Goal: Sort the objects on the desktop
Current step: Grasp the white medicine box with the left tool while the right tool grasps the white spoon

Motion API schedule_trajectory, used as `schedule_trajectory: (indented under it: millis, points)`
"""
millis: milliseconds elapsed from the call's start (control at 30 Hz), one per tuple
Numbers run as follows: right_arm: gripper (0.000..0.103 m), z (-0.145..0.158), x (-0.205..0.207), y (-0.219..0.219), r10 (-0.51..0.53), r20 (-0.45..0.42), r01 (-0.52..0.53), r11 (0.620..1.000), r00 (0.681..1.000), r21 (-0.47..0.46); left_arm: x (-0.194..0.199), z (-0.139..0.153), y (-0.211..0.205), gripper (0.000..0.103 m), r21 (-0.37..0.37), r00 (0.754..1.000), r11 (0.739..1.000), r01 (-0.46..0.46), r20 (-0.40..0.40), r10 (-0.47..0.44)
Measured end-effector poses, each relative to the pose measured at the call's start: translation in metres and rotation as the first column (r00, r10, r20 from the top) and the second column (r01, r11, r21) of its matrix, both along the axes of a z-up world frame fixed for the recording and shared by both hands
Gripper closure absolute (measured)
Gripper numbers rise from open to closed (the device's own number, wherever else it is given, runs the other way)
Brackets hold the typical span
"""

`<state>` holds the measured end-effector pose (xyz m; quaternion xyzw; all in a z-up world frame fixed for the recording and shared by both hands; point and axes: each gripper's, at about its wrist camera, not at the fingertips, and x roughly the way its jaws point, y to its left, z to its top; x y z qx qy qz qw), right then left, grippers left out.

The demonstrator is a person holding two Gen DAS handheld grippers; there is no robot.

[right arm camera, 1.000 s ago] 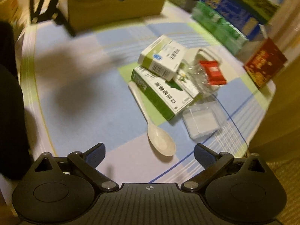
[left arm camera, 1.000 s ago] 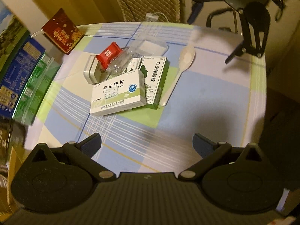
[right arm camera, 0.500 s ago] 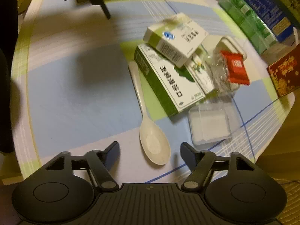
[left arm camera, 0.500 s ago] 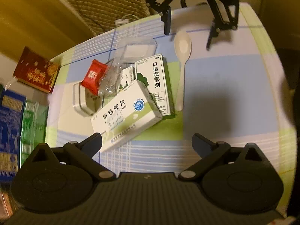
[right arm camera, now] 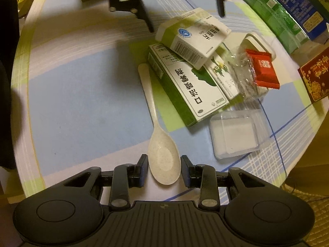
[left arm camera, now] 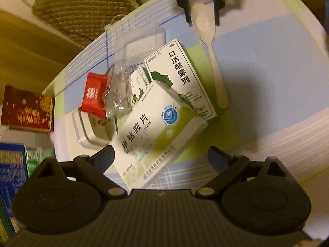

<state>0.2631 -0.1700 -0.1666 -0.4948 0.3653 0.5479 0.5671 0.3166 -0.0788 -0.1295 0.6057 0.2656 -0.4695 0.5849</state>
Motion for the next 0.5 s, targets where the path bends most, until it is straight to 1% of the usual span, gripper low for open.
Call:
schedule_trajectory:
  millis: [100,167,333,433,500]
  points:
    - [0.072,0.000,-0.004,0.000,0.007,0.001,-0.007,1.000,1.000,0.001,0.004,-0.005,-0.004,0.008,0.020,0.998,0.998,0.061,0.007,-0.061]
    - [0.072,-0.001,-0.006,0.000,0.012,0.003,-0.012,1.000,1.000,0.003,0.006,-0.007,-0.005,0.008,0.031,0.994,0.994,0.105,-0.004,-0.105]
    - [0.072,-0.003,-0.009,0.000,0.010,0.011,-0.011,1.000,1.000,0.004,0.006,-0.015,-0.012,0.008,0.060,0.976,0.975,0.216,-0.013,-0.216]
    - [0.072,-0.003,-0.010,0.000,0.003,0.008,-0.003,1.000,1.000,0.006,0.008,-0.019,-0.016,0.008,0.070,0.968,0.965,0.253,-0.028,-0.251]
    - [0.072,-0.002,-0.010,-0.001,-0.008,0.004,0.008,1.000,1.000,0.006,0.010,-0.021,-0.020,0.011,0.076,0.967,0.965,0.252,-0.052,-0.249]
